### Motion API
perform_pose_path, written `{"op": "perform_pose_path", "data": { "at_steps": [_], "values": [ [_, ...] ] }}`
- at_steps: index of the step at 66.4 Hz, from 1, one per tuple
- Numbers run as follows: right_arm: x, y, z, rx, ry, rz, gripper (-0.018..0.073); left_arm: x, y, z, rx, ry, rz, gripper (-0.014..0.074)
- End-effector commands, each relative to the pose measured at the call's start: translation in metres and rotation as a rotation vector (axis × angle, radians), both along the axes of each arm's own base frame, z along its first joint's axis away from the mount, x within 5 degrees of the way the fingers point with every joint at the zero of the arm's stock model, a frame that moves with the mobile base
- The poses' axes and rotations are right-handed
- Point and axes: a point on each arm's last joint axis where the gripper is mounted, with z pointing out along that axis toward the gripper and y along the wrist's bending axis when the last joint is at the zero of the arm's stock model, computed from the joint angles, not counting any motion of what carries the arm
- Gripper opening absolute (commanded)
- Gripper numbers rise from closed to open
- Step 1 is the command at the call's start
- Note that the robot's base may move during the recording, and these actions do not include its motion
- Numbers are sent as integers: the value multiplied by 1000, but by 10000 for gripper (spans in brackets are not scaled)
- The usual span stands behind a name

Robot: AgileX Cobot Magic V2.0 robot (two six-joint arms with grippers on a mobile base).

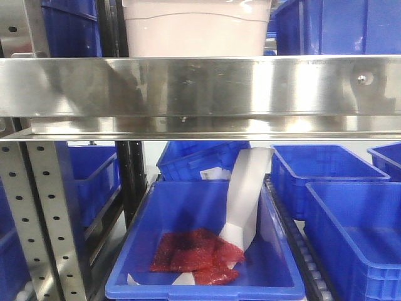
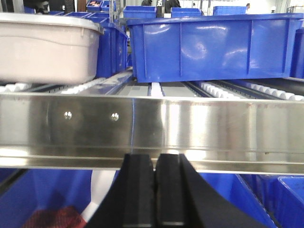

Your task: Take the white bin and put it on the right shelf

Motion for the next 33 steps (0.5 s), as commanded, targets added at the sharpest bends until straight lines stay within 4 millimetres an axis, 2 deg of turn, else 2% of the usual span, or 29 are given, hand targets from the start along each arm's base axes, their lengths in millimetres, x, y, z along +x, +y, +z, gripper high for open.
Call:
{"op": "perform_pose_path", "data": {
  "at_steps": [1, 33],
  "values": [
    [-2, 0, 8, -34, -91, -12, 57, -1, 2, 13, -33, -67, 22, -117],
    [-2, 0, 8, -34, -94, -12, 57, -1, 2, 13, -33, -65, 20, -117]
  ]
}}
